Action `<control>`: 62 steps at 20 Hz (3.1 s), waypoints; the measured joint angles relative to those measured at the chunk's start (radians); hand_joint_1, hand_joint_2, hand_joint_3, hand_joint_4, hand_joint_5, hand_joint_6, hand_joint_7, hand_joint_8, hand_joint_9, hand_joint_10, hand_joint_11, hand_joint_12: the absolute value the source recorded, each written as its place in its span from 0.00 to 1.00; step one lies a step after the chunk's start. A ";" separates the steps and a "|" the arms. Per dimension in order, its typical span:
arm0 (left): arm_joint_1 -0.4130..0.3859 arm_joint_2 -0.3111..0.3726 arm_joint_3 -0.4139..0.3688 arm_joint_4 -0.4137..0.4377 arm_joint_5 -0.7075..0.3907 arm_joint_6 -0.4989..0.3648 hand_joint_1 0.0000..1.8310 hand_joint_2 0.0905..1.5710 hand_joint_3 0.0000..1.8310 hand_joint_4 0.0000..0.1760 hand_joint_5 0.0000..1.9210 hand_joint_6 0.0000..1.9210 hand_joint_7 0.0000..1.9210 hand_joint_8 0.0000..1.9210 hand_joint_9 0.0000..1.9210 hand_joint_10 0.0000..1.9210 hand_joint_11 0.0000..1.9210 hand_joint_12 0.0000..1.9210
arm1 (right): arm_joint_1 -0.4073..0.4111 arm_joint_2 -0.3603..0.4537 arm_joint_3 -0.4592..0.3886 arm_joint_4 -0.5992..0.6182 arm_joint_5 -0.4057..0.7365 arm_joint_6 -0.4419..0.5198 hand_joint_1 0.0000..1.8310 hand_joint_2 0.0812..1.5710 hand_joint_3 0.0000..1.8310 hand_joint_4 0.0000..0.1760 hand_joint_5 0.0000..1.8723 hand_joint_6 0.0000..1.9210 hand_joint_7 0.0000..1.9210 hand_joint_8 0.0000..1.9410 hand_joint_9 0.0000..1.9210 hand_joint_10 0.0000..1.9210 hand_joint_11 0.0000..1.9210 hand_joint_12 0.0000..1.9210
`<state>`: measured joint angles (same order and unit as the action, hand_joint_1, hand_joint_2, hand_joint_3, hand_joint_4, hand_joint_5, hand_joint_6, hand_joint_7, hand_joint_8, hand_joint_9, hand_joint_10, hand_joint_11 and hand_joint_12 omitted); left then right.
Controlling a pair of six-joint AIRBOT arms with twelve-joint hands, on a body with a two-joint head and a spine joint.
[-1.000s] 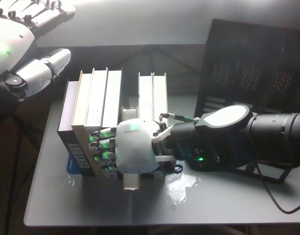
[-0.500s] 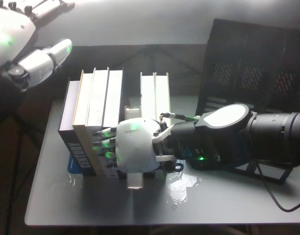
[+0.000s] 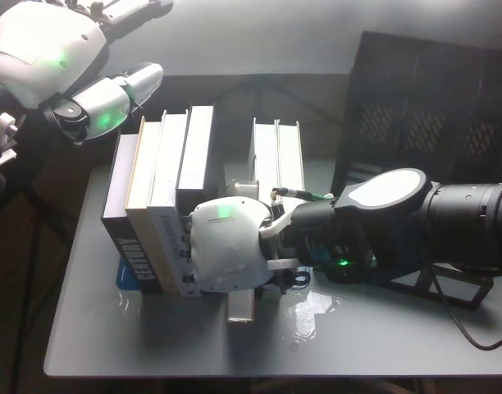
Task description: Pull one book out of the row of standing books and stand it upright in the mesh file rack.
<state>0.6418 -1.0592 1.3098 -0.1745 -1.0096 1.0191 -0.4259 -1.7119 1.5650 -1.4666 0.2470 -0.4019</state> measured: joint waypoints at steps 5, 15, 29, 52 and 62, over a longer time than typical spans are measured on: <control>0.000 0.000 0.000 0.002 0.000 0.000 0.09 0.96 0.00 0.27 0.13 0.09 0.11 0.40 0.04 0.69 0.00 1.00 | 0.000 0.000 0.000 0.003 0.000 0.002 0.76 0.66 0.00 0.00 0.53 0.50 0.58 0.32 0.55 0.58 0.43 0.84; 0.006 0.005 -0.005 0.002 0.016 0.000 0.09 0.96 0.00 0.27 0.13 0.10 0.11 0.40 0.04 0.69 0.00 1.00 | 0.041 0.153 -0.158 0.018 0.043 0.000 0.76 0.66 0.00 0.00 0.49 0.55 0.60 0.31 0.54 0.56 0.44 0.80; 0.114 0.057 -0.052 -0.092 0.014 0.000 0.09 0.96 0.00 0.27 0.13 0.10 0.11 0.40 0.04 0.69 0.00 1.00 | 0.158 0.346 -0.256 -0.139 0.197 0.299 0.69 0.81 0.00 0.00 0.17 0.38 0.34 0.78 0.28 0.74 0.23 0.94; 0.196 0.116 -0.125 -0.142 -0.060 0.007 0.09 0.96 0.00 0.27 0.12 0.11 0.11 0.41 0.04 0.69 0.00 1.00 | 0.431 0.577 -0.326 -0.428 0.347 0.739 0.69 0.81 0.00 0.00 0.17 0.38 0.34 0.78 0.28 0.75 0.23 0.94; 0.223 0.123 -0.136 -0.168 -0.064 0.011 0.09 0.96 0.00 0.27 0.12 0.12 0.11 0.41 0.04 0.69 0.00 1.00 | 0.479 0.663 -0.354 -0.621 0.312 0.895 0.69 0.81 0.00 0.00 0.17 0.38 0.34 0.78 0.28 0.75 0.23 0.94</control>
<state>0.8650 -0.9360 1.1740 -0.3424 -1.0740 1.0302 0.0532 -1.0489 1.2106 -2.0876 0.5587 0.4927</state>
